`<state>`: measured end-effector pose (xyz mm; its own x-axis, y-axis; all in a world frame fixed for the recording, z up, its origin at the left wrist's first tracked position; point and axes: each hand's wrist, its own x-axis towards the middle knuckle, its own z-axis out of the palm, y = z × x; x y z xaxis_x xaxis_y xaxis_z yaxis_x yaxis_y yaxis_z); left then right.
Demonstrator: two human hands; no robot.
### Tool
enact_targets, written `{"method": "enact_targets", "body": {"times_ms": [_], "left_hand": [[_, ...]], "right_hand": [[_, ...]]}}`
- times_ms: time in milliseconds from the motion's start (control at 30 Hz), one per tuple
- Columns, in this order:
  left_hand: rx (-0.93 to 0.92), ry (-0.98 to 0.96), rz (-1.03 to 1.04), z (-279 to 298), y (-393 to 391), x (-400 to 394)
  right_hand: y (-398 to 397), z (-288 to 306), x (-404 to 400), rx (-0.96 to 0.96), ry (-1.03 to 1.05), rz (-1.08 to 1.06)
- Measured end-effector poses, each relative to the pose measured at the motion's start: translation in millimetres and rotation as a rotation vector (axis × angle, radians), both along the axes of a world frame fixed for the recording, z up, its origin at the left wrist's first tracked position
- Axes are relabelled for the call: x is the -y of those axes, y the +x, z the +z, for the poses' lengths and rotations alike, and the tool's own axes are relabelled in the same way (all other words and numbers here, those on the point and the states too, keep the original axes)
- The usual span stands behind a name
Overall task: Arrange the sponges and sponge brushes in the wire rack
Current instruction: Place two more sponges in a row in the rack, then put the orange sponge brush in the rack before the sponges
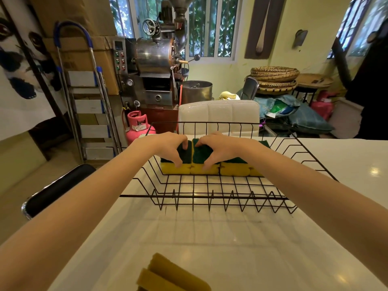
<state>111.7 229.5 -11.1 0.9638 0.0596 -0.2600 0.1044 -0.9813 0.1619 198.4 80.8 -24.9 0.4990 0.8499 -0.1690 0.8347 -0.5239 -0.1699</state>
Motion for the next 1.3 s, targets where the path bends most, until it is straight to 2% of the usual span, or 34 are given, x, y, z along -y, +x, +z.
{"method": "enact_targets", "body": {"times_ms": [100, 167, 233, 333, 400, 500, 567, 633, 700, 833, 933, 1033, 1300], "left_hand": [[-0.073, 0.081, 0.002, 10.7, -8.3, 12.0], [-0.134, 0.065, -0.012, 23.1, -20.1, 23.7], [-0.145, -0.070, -0.044, 37.6, -37.9, 36.4], [-0.087, -0.372, -0.107, 53.7, -71.0, 58.2], [0.033, -0.426, -0.152, 55.2, -92.0, 72.1], [0.416, -0.335, -0.181, 43.8, -120.5, 87.0], [0.553, -0.351, -0.208, 36.7, -143.0, 96.4], [0.527, -0.380, -0.254, 29.1, -164.2, 101.1], [0.425, -0.383, -0.288, 19.9, -182.3, 101.2], [0.187, -0.358, -0.325, 0.4, -204.3, 96.7], [0.093, -0.311, -0.292, -10.1, -211.8, 93.4], [0.072, -0.242, -0.271, -17.6, -214.5, 93.9], [0.128, -0.219, -0.230, -20.3, -210.2, 99.0]], "right_hand": [[-7.5, 3.2, 3.6, 0.124, -0.079, 0.034], [-17.2, 8.6, 10.5, 0.110, -0.025, 0.014], [-31.9, 18.1, 20.7, 0.006, 0.108, -0.031], [-65.4, 36.3, 41.5, -0.124, 0.276, -0.058], [-92.5, 43.6, 58.5, -0.134, 0.352, -0.048], [-127.6, 43.5, 86.7, -0.176, 0.460, -0.020], [-145.0, 39.4, 107.3, -0.236, 0.514, -0.031], [-159.1, 34.3, 129.5, -0.261, 0.507, -0.037], [-170.2, 27.5, 150.6, -0.291, 0.440, -0.014], [-187.5, 12.8, 179.9, -0.440, 0.221, 0.036], [-197.6, 1.8, 189.2, -0.438, 0.051, 0.063], [-206.9, -5.7, 189.7, -0.368, -0.027, 0.078], [-212.3, -14.3, 185.1, -0.252, -0.018, 0.061]]}}
